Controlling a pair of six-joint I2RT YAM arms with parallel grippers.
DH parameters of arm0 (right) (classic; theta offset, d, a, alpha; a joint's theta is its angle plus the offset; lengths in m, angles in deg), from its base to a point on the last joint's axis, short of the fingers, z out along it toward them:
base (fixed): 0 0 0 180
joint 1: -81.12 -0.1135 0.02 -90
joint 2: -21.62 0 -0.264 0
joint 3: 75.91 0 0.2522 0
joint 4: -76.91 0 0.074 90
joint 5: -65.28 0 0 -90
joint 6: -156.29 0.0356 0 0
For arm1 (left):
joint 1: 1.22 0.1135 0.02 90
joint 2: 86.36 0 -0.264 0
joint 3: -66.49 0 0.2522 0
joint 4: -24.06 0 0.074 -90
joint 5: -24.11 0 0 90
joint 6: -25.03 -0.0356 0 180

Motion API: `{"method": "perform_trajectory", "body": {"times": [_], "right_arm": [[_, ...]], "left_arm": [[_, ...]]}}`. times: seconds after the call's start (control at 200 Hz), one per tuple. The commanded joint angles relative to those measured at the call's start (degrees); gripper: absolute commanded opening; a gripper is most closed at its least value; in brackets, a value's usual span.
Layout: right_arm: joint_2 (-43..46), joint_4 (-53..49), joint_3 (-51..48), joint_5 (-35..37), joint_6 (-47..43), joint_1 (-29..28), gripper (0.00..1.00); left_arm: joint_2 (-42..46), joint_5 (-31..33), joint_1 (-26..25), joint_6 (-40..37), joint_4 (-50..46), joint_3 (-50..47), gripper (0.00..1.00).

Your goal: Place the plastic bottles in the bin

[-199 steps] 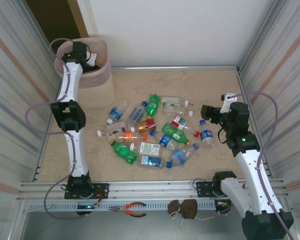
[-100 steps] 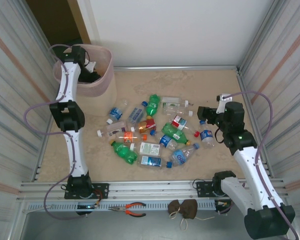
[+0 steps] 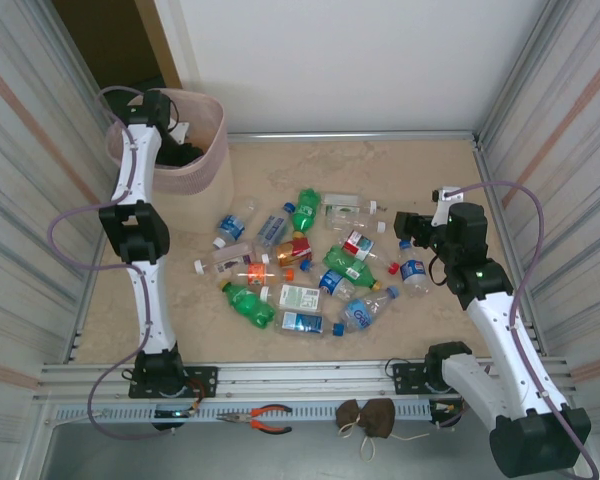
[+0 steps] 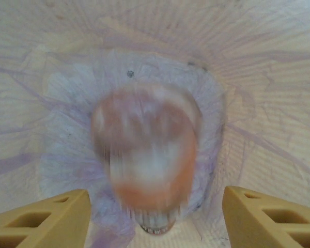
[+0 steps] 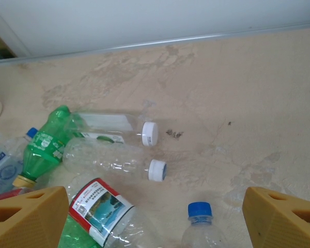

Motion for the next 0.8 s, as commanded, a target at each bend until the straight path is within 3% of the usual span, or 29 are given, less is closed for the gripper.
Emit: {"method": "perform_trajectory", "body": {"times": [0.0,0.356,0.576,0.797], "right_arm": [[-0.68,-0.57,1.62,0.59,1.96,-0.41,0.86],[-8.93,-12.76,9.37,3.53,4.73,0.37,0.85],[-22.67,-20.85,16.39,-2.73,0.41,5.50,0.78],[-38.48,-27.21,24.29,-1.98,-2.15,6.16,0.68]], "left_arm": [[5.16,-2.51,-0.34,0.24,1.69,1.32,0.69],[12.98,-8.49,-1.42,0.65,3.56,1.12,0.71],[18.64,-11.55,-1.74,0.82,3.89,-1.13,0.71],[25.09,-12.32,-2.54,2.19,7.85,-8.15,0.71]]}}
